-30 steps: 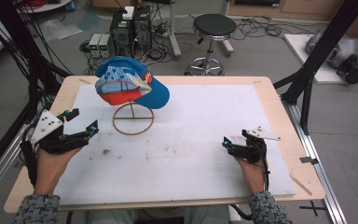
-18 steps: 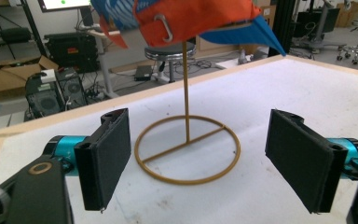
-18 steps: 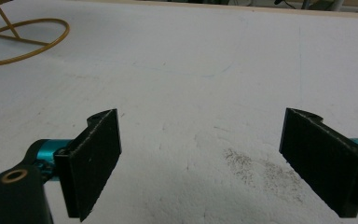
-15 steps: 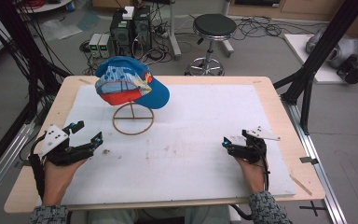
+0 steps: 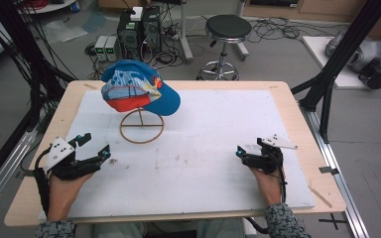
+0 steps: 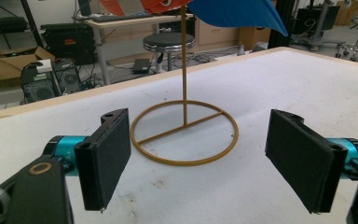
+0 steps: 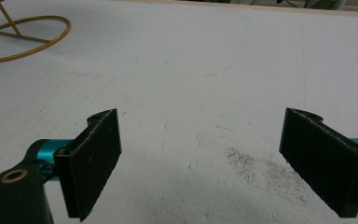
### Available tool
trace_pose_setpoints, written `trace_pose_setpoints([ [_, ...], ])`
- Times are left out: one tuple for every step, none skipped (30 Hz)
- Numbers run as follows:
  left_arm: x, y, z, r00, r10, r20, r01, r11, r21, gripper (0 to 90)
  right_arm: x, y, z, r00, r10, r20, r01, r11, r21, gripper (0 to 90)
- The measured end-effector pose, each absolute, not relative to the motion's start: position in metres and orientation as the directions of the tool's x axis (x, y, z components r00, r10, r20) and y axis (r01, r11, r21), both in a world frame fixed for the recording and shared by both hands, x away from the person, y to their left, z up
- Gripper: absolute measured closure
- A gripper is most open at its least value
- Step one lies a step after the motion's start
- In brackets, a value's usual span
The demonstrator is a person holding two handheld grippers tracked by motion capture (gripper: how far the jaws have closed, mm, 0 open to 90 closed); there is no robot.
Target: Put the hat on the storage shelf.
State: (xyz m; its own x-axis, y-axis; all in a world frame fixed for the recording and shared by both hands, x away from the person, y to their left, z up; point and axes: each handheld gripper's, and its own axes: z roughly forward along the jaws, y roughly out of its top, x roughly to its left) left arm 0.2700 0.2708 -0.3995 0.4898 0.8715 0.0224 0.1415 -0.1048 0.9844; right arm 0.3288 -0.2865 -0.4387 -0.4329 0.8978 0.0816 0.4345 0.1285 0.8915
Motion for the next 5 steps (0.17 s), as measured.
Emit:
trace_pose_setpoints([
  [0.27, 0.2708, -0.3995, 0.49, 0.872, 0.022, 0.142, -0.105, 0.984, 22.6, 0.3289, -0.2864, -0.4388, -0.433, 0.898, 0.082, 0.435, 0.128, 0.891, 11.8],
  [0.2699, 0.271, -0.3997, 0.49, 0.872, 0.023, 0.142, -0.106, 0.984, 22.6, 0.3289, -0.2864, -0.4388, -0.433, 0.898, 0.082, 0.435, 0.128, 0.891, 11.8],
  [0.2696, 0.2714, -0.401, 0.489, 0.872, 0.021, 0.145, -0.105, 0.984, 22.6, 0.3289, -0.2863, -0.4389, -0.434, 0.897, 0.079, 0.434, 0.132, 0.891, 11.8],
  [0.2696, 0.2714, -0.401, 0.489, 0.872, 0.021, 0.145, -0.105, 0.984, 22.6, 0.3287, -0.2863, -0.4388, -0.434, 0.897, 0.081, 0.435, 0.131, 0.891, 11.8],
  [0.2696, 0.2716, -0.4019, 0.489, 0.872, 0.019, 0.148, -0.105, 0.983, 22.6, 0.3287, -0.2863, -0.4388, -0.434, 0.897, 0.081, 0.435, 0.131, 0.891, 11.8],
])
